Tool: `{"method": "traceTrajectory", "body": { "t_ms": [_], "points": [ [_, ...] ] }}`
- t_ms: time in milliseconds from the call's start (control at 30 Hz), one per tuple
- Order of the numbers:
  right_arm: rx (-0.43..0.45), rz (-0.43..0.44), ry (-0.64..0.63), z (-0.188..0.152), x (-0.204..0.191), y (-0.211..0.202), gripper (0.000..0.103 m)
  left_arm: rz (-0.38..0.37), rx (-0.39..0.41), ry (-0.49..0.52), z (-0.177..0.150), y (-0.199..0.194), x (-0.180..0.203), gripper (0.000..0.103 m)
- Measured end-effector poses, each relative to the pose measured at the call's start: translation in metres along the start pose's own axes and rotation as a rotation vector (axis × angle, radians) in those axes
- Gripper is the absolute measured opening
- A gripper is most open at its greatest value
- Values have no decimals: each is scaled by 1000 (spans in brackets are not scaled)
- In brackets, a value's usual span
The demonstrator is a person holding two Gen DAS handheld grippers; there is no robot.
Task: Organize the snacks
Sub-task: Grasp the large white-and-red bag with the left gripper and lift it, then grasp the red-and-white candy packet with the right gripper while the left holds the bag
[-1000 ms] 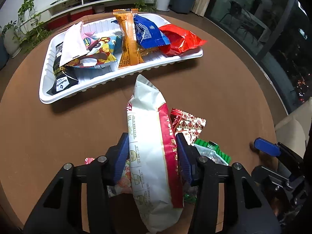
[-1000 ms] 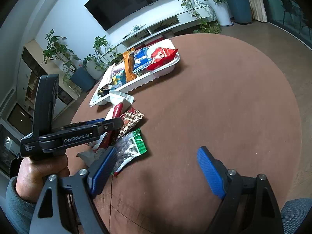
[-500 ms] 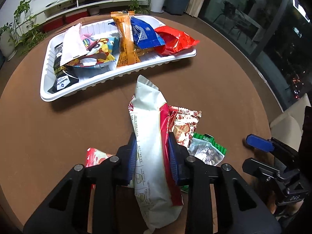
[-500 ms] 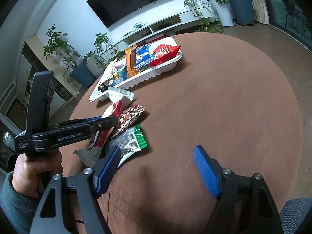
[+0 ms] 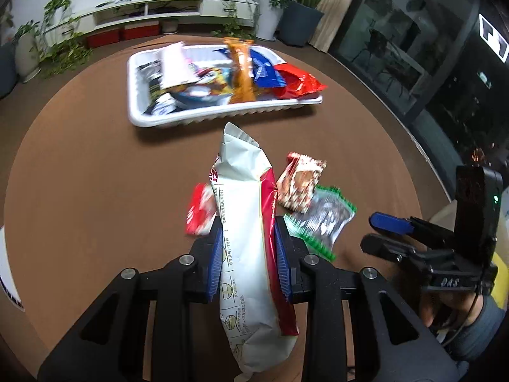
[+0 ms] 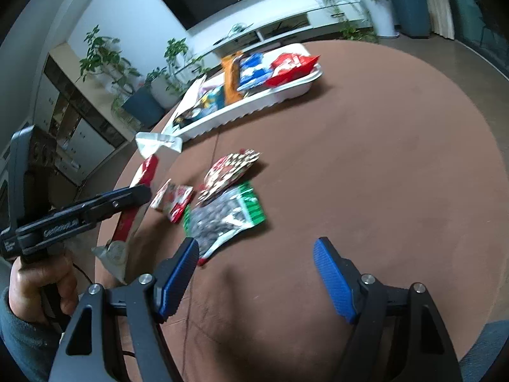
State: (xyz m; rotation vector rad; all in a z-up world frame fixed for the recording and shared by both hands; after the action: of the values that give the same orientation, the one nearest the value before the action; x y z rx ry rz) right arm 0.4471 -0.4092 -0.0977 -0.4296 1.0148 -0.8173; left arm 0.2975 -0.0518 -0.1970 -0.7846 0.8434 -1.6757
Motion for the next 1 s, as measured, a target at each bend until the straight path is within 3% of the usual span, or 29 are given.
{"method": "traceTrajectory", "body": {
  "t_ms": [267, 433, 600, 767, 1000],
  "points": [
    [-85, 0, -56, -1, -33, 27, 78, -17, 10, -67, -43, -20, -12, 27],
    [-72, -17, -126, 14, -53, 29, 77, -23, 16, -119, -60, -27, -24, 27],
    [-135, -43, -325, 33, -83, 48, 77, -24, 37, -154, -68, -37, -33, 27],
    [-221, 27, -504, 43, -108, 88, 70, -31, 51, -178, -76, -49, -37, 27],
    [-381, 18, -709, 31, -119, 129, 62, -44, 64, -203, -82, -57, -38, 27]
  ]
}}
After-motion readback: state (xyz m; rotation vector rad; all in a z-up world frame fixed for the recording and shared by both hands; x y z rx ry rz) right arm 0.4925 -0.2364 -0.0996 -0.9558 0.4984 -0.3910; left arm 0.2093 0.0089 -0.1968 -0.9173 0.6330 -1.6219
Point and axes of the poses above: each gripper's, at about its wrist camera, not at the fingertips, and y roughly the way its jaws point, x to its right, z to its top, the point moved 10 cm from there along y, roughly the way its jaws point, and after that the axes turned 11 degrees about z, right-handed, at the moved point
